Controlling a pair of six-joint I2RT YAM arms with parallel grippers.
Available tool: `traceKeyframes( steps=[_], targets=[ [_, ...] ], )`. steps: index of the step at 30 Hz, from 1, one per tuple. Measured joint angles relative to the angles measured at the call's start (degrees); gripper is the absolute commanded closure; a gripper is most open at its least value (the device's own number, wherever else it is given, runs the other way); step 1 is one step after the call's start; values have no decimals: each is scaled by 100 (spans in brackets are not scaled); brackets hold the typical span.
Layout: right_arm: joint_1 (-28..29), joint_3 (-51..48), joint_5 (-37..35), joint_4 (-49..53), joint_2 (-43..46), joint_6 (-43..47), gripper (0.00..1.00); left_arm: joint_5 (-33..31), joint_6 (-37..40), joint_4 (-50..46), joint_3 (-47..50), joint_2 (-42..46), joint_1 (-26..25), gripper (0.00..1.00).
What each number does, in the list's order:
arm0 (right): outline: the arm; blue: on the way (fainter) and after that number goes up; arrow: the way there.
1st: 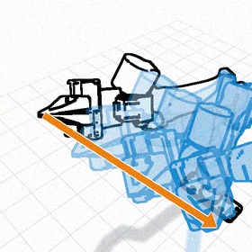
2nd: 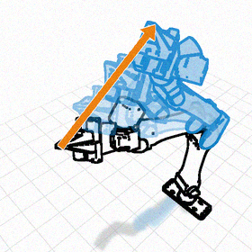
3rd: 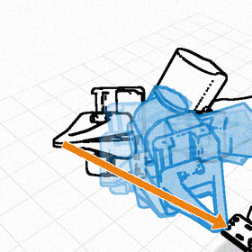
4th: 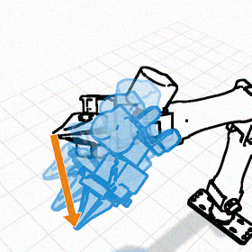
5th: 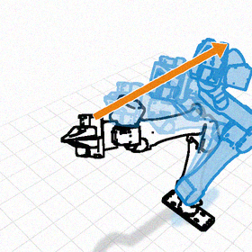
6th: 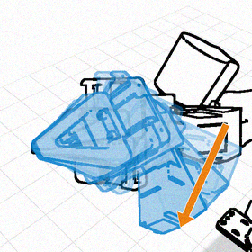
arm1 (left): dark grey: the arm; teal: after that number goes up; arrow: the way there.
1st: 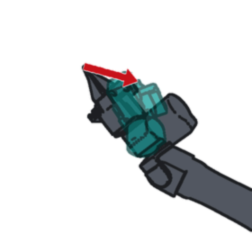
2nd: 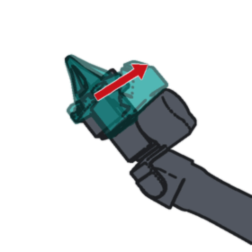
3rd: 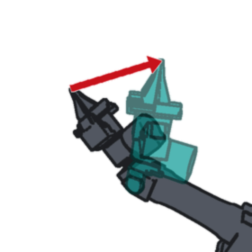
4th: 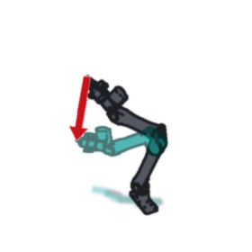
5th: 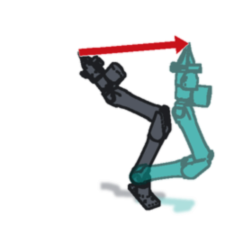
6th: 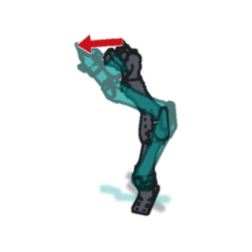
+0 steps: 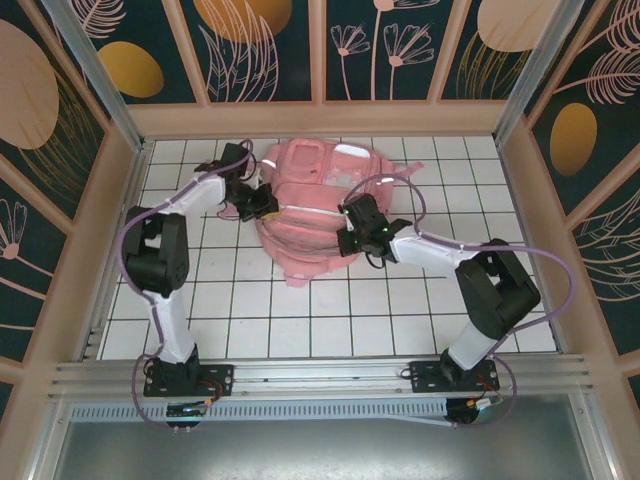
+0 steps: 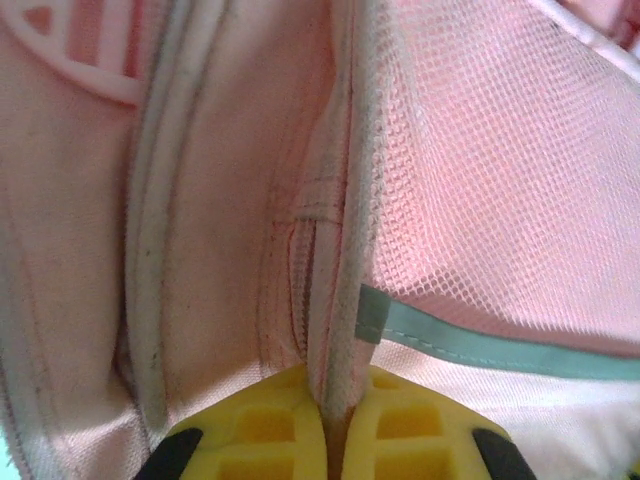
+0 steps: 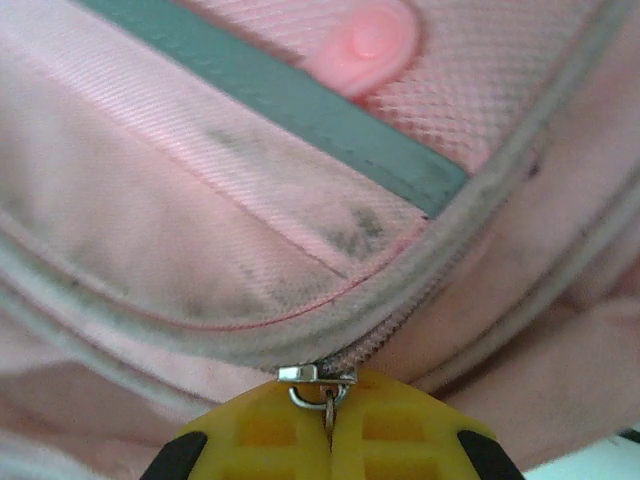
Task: Pack the student bag
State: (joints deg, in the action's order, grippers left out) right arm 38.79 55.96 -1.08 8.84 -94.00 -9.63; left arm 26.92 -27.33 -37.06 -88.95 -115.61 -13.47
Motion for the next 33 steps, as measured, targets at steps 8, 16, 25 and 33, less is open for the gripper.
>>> traceKeyframes(
  steps=[8,16,25,33],
  targets=[
    [787,761,723,-109,-516,168,100,-640,-481,186,66,358,345,59],
    [1150,1609,1200,-422,-1283,114,100,-251,-1718,713,2382,1895,376,55],
    [1351,1792,1172,-509,-1613,35,100,-310,-2492,1178,2636,2184,328,55],
    [1447,1792,1187,-654,-1690,-81,100,-581,-2931,1714,2730,2793,186,55]
  ],
)
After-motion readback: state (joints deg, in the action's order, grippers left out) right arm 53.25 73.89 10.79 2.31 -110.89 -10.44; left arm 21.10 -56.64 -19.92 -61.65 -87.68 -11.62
